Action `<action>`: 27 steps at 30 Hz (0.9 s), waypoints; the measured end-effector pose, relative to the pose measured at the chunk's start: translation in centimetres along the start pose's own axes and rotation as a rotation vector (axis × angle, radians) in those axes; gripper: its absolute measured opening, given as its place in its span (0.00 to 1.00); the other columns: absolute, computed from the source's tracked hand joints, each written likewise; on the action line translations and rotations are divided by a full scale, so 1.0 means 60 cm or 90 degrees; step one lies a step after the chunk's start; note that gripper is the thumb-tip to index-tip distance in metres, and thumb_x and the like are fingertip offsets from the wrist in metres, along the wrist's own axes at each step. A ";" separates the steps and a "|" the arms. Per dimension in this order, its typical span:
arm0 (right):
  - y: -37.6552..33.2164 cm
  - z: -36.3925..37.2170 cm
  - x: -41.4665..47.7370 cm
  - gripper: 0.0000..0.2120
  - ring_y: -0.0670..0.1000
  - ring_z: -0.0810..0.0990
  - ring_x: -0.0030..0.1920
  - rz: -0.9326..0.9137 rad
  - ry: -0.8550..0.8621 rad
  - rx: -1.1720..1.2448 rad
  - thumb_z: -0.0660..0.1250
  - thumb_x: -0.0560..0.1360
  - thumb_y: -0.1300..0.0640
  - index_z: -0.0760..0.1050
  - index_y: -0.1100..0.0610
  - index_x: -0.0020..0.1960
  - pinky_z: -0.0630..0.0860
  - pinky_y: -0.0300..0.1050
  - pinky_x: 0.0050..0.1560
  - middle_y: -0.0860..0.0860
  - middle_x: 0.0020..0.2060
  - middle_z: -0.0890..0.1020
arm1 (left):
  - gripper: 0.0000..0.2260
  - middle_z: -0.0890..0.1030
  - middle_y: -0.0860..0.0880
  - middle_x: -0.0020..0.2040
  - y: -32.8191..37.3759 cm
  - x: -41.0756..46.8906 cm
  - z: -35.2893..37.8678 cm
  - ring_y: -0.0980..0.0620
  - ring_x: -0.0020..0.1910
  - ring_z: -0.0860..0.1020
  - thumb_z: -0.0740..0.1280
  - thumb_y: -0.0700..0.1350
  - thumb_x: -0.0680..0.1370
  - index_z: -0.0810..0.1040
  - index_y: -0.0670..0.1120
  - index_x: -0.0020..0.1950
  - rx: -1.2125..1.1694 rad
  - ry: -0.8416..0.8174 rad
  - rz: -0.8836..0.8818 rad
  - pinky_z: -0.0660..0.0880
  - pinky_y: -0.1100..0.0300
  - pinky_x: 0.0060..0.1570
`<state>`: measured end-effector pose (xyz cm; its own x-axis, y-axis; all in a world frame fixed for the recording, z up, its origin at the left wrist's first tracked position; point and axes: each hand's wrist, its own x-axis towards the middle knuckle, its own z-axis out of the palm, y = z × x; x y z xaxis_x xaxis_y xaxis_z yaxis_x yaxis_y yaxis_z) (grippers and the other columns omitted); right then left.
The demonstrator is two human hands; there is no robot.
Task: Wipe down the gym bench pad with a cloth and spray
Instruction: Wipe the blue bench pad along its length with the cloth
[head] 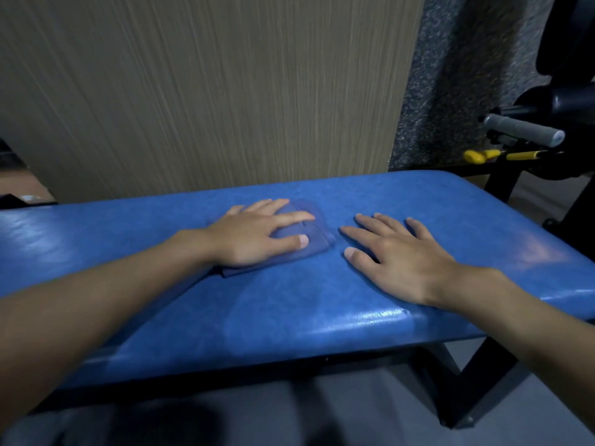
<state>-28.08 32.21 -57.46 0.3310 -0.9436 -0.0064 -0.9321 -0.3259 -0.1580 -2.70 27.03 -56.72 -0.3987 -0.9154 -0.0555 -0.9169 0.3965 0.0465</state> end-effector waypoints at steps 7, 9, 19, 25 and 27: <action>0.002 0.005 0.001 0.27 0.45 0.43 0.78 0.005 -0.006 -0.016 0.42 0.79 0.36 0.49 0.38 0.77 0.41 0.58 0.76 0.41 0.79 0.48 | 0.32 0.59 0.52 0.79 -0.140 0.103 -0.017 0.45 0.77 0.59 0.43 0.78 0.68 0.55 0.74 0.72 -0.023 0.014 -0.227 0.54 0.36 0.72; 0.001 0.006 0.002 0.28 0.45 0.42 0.78 0.007 -0.006 -0.021 0.42 0.79 0.36 0.48 0.38 0.78 0.40 0.59 0.76 0.42 0.79 0.48 | 0.28 0.59 0.53 0.79 -0.136 0.105 -0.014 0.44 0.77 0.59 0.44 0.75 0.73 0.55 0.74 0.73 -0.016 0.012 -0.234 0.54 0.36 0.71; -0.003 0.003 0.000 0.27 0.46 0.45 0.78 0.011 0.009 -0.004 0.44 0.79 0.36 0.51 0.38 0.77 0.41 0.59 0.76 0.42 0.79 0.50 | 0.34 0.47 0.56 0.81 0.018 -0.045 0.001 0.53 0.80 0.46 0.37 0.76 0.66 0.47 0.76 0.73 0.044 -0.029 -0.002 0.47 0.42 0.75; -0.008 -0.012 0.003 0.24 0.48 0.52 0.78 0.013 0.035 0.009 0.52 0.80 0.39 0.61 0.41 0.75 0.45 0.61 0.75 0.43 0.77 0.59 | 0.25 0.41 0.56 0.81 0.076 -0.134 0.006 0.53 0.79 0.40 0.34 0.78 0.67 0.35 0.83 0.64 0.066 -0.040 0.158 0.44 0.46 0.76; -0.014 -0.017 0.012 0.22 0.47 0.55 0.77 0.011 0.081 0.035 0.54 0.81 0.45 0.63 0.43 0.74 0.46 0.60 0.75 0.43 0.76 0.63 | 0.25 0.43 0.56 0.81 0.064 -0.119 0.003 0.53 0.80 0.41 0.39 0.79 0.68 0.38 0.83 0.65 0.055 -0.036 0.152 0.45 0.47 0.76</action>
<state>-27.23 31.72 -56.32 0.2903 -0.9500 0.1152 -0.9269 -0.3090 -0.2129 -3.39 35.13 -56.33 -0.6023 -0.7908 -0.1088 -0.7941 0.6075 -0.0203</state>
